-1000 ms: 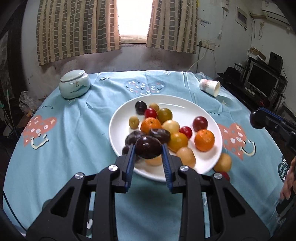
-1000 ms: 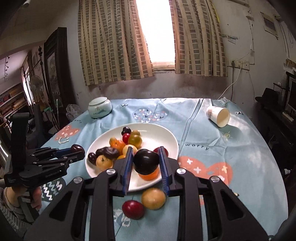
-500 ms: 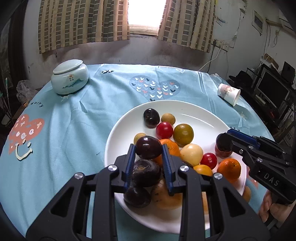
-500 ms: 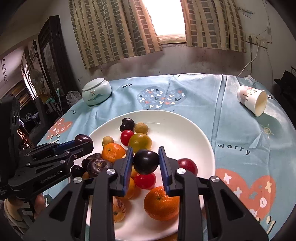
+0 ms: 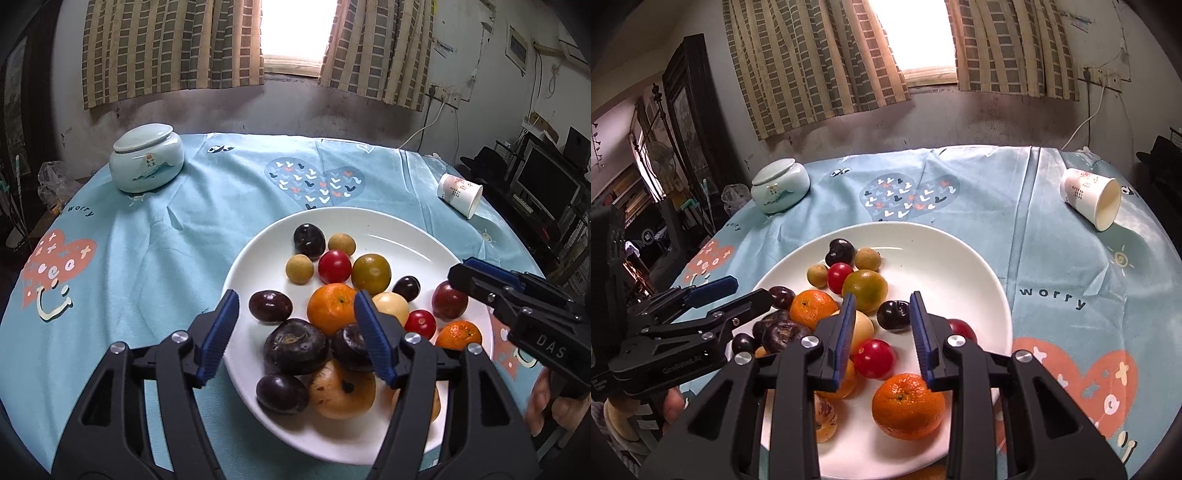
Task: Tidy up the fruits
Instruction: 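Withdraw both open tools from the plate toward the last two fruits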
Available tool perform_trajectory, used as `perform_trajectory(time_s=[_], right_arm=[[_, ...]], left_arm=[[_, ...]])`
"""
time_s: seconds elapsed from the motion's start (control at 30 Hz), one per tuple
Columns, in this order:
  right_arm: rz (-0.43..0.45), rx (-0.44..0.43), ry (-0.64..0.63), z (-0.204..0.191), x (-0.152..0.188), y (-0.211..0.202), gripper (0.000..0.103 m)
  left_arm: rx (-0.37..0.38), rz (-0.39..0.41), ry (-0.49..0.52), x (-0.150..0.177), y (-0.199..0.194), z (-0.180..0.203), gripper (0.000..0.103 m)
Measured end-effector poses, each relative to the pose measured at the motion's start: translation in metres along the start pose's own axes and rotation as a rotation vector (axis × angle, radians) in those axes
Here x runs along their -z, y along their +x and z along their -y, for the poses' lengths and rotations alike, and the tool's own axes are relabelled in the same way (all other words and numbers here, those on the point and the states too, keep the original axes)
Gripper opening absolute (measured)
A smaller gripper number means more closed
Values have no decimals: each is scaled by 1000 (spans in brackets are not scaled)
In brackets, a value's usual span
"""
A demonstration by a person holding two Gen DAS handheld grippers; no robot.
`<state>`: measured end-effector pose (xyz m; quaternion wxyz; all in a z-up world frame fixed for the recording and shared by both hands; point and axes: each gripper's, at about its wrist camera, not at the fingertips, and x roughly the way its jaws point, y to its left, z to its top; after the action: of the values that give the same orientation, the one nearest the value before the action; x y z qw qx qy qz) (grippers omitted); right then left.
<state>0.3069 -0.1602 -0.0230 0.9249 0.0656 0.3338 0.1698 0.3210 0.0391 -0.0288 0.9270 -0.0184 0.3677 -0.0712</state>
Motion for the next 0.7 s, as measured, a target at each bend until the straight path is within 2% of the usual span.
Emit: perform_trajectory(time_s=[0.2, 0.23, 0.27, 0.3, 0.33, 0.4, 0.5, 0.53, 0.63, 0.7], right_arm=[[181, -82, -24, -24, -19, -77, 33], [221, -90, -41, -30, -19, -95, 49], [259, -75, -52, -36, -17, -109, 91], [310, -46, -63, -40, -11, -125, 102], [372, -34, -93, -45, -2, -141, 102], [391, -22, -170, -51, 12, -156, 102], [392, 112, -230, -43, 49, -166, 102], [375, 132, -230, -34, 64, -164, 102], [222, 178, -191, -8, 85, -147, 102], [193, 176, -161, 4, 88, -144, 102]], left_arm=[[5, 39, -1, -1, -27, 1, 71], [10, 44, 8, 2, -34, 4, 73], [14, 49, 18, 6, -41, 9, 75], [20, 51, 35, 15, -49, 14, 78], [29, 52, 49, 24, -57, 19, 81], [36, 45, 72, 45, -68, 30, 84], [65, 12, 136, 76, -76, 55, 84], [73, 3, 161, 87, -78, 65, 84], [83, -31, 241, 113, -74, 92, 85], [72, -34, 284, 121, -71, 105, 85]])
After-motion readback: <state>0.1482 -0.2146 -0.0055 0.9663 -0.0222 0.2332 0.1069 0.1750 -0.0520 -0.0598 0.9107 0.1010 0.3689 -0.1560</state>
